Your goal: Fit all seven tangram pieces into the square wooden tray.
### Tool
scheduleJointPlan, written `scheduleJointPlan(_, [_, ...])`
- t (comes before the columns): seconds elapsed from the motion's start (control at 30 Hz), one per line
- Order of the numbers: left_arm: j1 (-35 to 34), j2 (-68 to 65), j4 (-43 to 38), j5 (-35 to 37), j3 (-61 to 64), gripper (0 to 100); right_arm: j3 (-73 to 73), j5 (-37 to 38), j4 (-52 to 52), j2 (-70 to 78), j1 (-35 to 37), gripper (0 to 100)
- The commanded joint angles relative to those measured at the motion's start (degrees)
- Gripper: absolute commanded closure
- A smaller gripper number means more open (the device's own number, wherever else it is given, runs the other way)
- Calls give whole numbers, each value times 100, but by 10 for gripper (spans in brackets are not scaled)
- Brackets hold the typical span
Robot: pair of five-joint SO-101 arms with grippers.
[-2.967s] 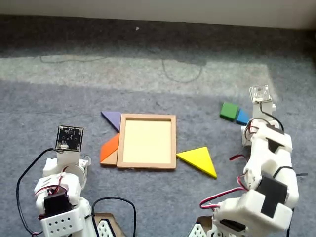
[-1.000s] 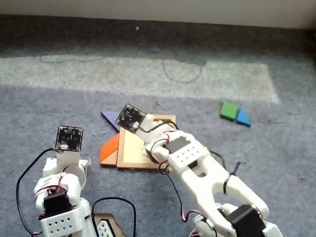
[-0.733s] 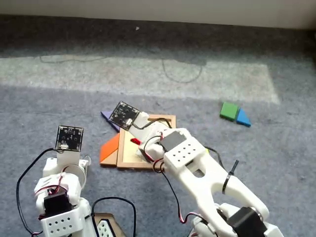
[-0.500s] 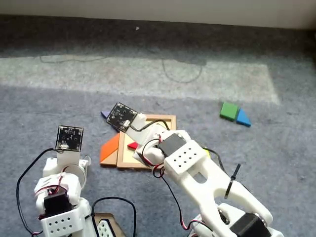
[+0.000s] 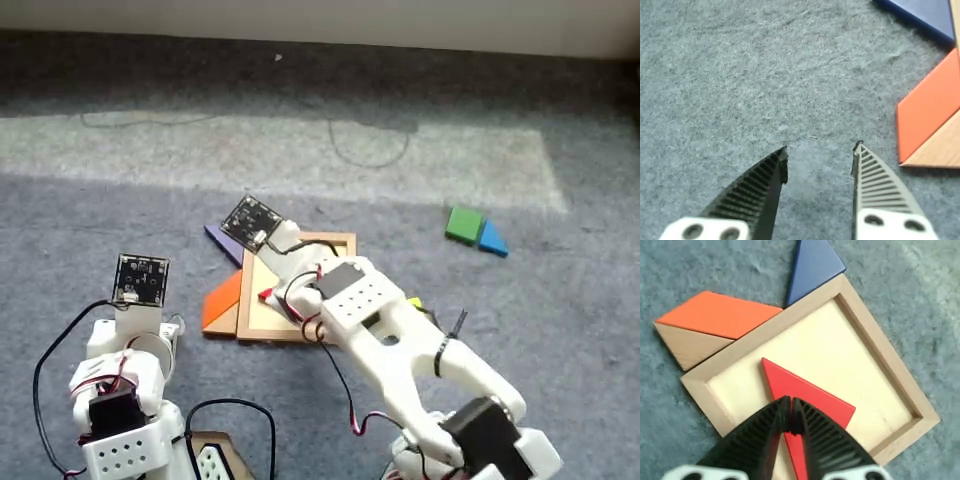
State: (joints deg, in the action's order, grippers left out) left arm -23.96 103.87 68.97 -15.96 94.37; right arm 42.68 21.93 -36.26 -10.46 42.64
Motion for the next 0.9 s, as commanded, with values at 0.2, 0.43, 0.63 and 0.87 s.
scheduleJointPlan(0.2, [22,48,-114,-70,-22,777,-233,-62,866,760,-330,990])
scheduleJointPlan(0.43, [22,48,-114,-70,-22,777,-215,-62,-233,576,207,990])
scheduleJointPlan(0.63, [22,48,-114,-70,-22,777,-189,-62,-954,189,497,990])
scheduleJointPlan(0.87, [22,48,-114,-70,-22,777,-22,-53,-1279,-382,901,990])
